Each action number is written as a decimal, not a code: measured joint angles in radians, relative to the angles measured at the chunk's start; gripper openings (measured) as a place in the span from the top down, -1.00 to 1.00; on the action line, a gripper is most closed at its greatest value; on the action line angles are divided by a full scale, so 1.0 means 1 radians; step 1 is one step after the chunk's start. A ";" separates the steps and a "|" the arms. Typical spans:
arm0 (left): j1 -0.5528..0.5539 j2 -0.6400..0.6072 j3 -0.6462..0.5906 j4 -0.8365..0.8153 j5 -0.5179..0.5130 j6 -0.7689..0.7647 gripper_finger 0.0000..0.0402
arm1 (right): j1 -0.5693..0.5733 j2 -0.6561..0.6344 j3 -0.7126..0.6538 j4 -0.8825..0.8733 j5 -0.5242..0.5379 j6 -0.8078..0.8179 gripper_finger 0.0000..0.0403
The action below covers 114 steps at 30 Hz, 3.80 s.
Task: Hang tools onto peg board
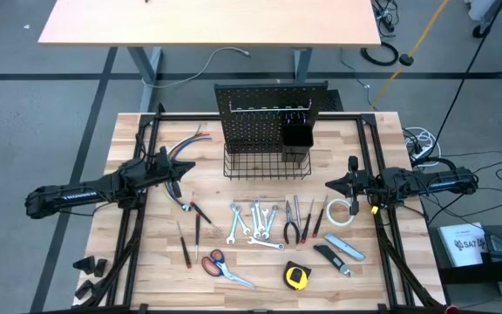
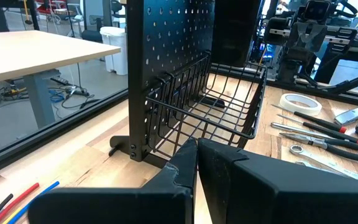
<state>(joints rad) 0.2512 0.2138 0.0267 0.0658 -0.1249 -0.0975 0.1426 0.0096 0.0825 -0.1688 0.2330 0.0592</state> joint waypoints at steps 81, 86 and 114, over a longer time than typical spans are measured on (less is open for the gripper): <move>-0.096 0.177 0.161 0.245 0.240 -0.008 0.90 | -0.001 0.200 0.020 0.370 -0.082 0.111 0.88; -0.202 0.331 0.257 0.163 0.192 0.077 0.90 | 0.012 0.367 0.127 0.361 -0.136 0.243 0.70; -0.692 0.781 0.564 -0.150 -0.323 0.131 0.90 | 0.316 1.255 0.864 -0.682 -0.179 0.970 0.56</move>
<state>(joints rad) -0.4411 0.9949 0.5911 -0.0837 -0.4479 0.0331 0.4584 1.2644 0.9463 -0.8505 0.0540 1.0291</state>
